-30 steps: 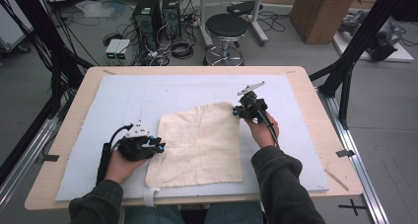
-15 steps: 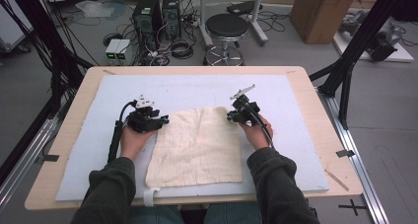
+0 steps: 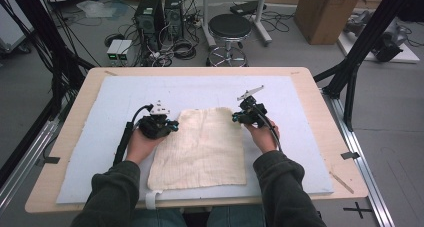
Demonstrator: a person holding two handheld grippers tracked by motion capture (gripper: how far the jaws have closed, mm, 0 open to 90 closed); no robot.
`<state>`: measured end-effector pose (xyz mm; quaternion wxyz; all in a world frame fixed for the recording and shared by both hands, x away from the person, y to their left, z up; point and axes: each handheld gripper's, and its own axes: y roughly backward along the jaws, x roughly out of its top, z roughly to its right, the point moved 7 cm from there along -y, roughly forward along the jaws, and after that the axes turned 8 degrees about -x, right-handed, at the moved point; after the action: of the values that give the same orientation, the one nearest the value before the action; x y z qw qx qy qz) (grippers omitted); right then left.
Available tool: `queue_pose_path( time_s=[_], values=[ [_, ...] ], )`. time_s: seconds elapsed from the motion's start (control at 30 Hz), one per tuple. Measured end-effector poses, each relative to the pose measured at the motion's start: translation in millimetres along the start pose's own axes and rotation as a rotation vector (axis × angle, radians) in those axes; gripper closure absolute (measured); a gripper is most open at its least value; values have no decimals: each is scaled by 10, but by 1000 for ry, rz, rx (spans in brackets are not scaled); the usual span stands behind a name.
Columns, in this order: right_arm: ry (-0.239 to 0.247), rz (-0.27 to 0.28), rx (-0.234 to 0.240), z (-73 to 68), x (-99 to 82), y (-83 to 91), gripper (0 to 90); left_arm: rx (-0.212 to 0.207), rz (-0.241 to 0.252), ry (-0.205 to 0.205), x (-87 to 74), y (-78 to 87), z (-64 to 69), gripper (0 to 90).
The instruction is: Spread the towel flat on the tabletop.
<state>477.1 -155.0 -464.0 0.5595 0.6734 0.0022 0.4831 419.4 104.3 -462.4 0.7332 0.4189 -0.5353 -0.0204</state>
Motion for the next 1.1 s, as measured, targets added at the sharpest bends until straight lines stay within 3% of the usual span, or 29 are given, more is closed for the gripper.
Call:
queue_pose_path(
  time_s=[0.07,0.13,0.17,0.2,0.33,0.5,0.57,0.7,0.8,0.93,1.0,1.1],
  values=[
    [-12,-4,1,2,-10,20,834,-30,-45,-30,-40,-59,101,849],
    [-10,-5,2,8,-20,39,834,-110,-98,-44,-94,-143,209,836],
    [-4,-4,0,16,-25,42,834,-130,-124,-52,-121,-176,246,817],
    [-6,-9,1,16,-33,43,834,-139,-128,-58,-128,-190,266,774],
    [-2,-9,-5,25,-70,35,835,-197,-116,-18,-124,-177,268,656],
    [-18,-21,2,46,-186,-7,837,-271,-61,25,-82,-104,254,659],
    [-25,-19,9,50,-218,-14,838,-267,-35,34,-54,-61,227,668],
    [-29,-9,12,64,-221,-7,838,-195,19,58,4,16,109,698],
    [-27,-3,13,66,-216,-6,837,-180,11,55,7,-2,113,659],
    [-30,-5,17,57,-216,-8,837,-231,-37,-31,-8,-100,318,626],
    [-29,-2,16,52,-210,-8,837,-217,-48,-72,9,-144,387,634],
    [-27,4,17,51,-204,-8,837,-204,-64,-95,13,-207,422,688]
  ],
)
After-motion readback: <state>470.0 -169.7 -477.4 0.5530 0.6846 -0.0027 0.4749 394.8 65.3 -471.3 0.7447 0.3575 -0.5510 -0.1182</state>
